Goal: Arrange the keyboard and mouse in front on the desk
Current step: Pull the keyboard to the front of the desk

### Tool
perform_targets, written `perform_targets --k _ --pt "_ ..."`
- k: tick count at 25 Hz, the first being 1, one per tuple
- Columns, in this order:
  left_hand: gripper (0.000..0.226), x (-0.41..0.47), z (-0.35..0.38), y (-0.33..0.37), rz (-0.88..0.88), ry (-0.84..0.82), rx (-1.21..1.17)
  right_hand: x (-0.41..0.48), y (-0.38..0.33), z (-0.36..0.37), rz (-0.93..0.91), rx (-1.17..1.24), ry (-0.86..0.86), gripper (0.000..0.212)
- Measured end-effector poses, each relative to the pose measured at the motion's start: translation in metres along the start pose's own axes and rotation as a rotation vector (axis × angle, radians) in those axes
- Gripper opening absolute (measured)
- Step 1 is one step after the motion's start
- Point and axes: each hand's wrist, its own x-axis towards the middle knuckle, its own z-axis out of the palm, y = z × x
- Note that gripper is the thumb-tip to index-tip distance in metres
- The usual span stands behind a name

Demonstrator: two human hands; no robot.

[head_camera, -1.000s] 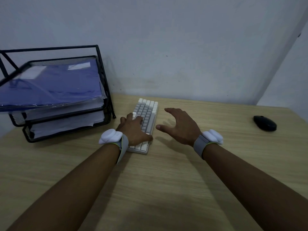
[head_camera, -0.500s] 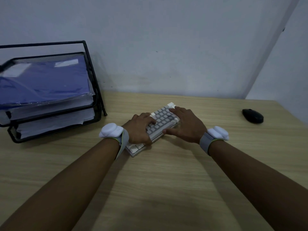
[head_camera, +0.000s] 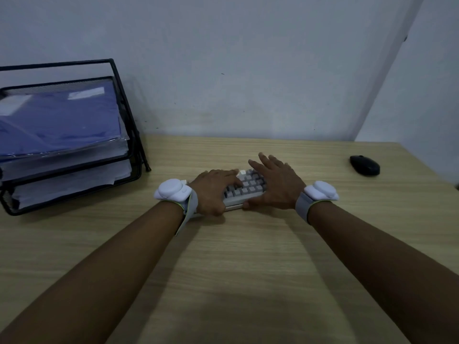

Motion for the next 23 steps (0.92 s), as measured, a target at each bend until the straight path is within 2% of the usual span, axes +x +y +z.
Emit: perform_targets --k 5,10,15,19,23 --pt "0.083 -0.003 0.006 0.001 -0.002 0.023 -0.045 -0.012 0.008 0.008 0.076 -0.029 -0.010 0.119" --pt "0.067 -0.013 0.017 0.001 -0.010 0.275 -0.178 -0.028 0.006 0.020 0.140 -0.016 0.173 0.107" --pt "0.061 -0.016 0.041 0.007 -0.248 0.471 -0.091 -0.038 0.003 0.033 0.226 -0.005 0.246 0.096" --pt "0.071 -0.017 0.055 0.009 -0.439 0.584 -0.117 -0.044 0.002 0.037 0.249 0.013 0.275 0.087" --pt "0.077 -0.018 0.064 0.010 -0.482 0.619 -0.210 -0.047 0.002 0.041 0.262 0.033 0.314 0.082"
